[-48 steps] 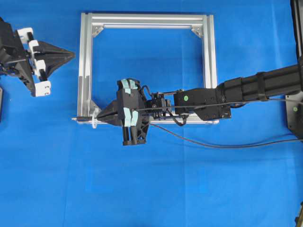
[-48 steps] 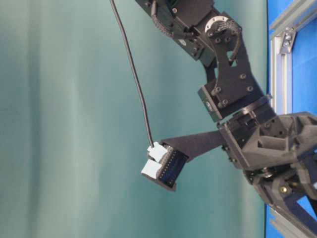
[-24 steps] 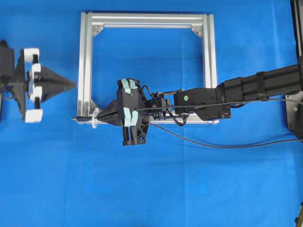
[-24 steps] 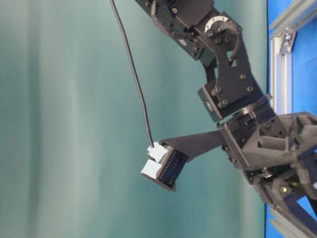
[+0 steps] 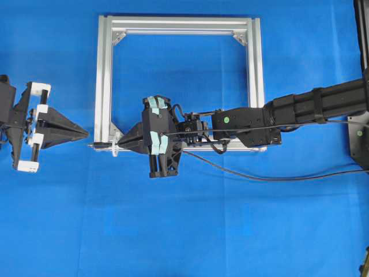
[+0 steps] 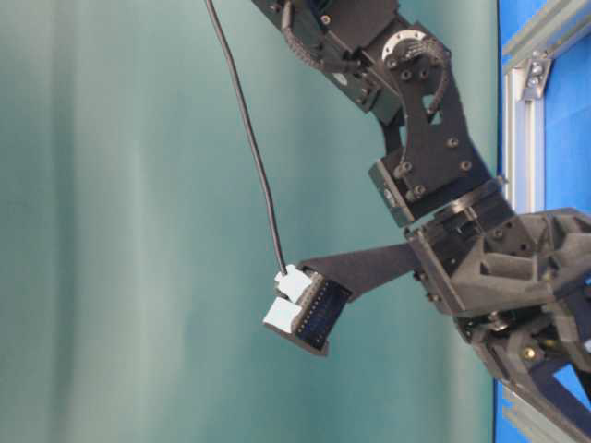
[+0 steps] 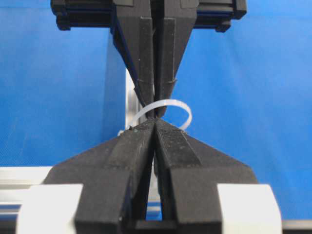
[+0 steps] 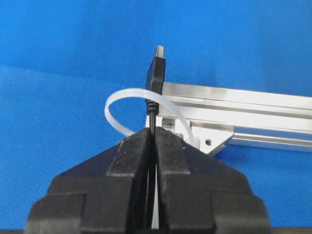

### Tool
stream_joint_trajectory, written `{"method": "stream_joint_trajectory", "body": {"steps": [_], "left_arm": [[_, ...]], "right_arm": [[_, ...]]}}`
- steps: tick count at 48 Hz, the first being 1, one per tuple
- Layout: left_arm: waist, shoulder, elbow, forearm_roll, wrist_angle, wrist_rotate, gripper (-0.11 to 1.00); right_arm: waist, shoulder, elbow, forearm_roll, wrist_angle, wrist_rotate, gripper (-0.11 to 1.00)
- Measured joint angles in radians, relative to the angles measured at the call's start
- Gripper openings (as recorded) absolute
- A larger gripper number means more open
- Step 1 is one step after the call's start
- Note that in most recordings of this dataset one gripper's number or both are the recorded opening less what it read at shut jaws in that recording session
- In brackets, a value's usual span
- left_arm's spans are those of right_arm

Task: Insert the wire through the string loop located on the left side.
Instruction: 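Move the left gripper, open, toward the plug tip beyond the loop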

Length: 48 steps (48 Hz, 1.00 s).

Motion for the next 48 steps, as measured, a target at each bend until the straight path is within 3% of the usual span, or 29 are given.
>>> {"method": "stream_joint_trajectory", "body": {"steps": [11,16,23,27,48], "left_arm": [[0.0,0.005,-0.006,0.0,0.003,0.0,0.05],[0.0,0.005,-0.006,0.002,0.003,-0.002,0.29],[0.0,0.005,-0.006,0.002,0.006,0.0,0.75],[-0.002,0.005,-0.006,0.0,0.014,0.0,0.9],[-0.002,0.02,-0.015,0.0,0.017,-0.009,0.9]], "right_arm": [[-0.002,0.0,0.0,0.0,0.0,0.0,0.0],[0.0,0.0,0.002,0.0,0.0,0.0,0.0],[-0.002,0.0,0.002,0.0,0.002,0.0,0.0],[0.0,0.0,0.0,0.0,0.002,0.0,0.0],[-0.002,0.0,0.0,0.0,0.002,0.0,0.0]]}}
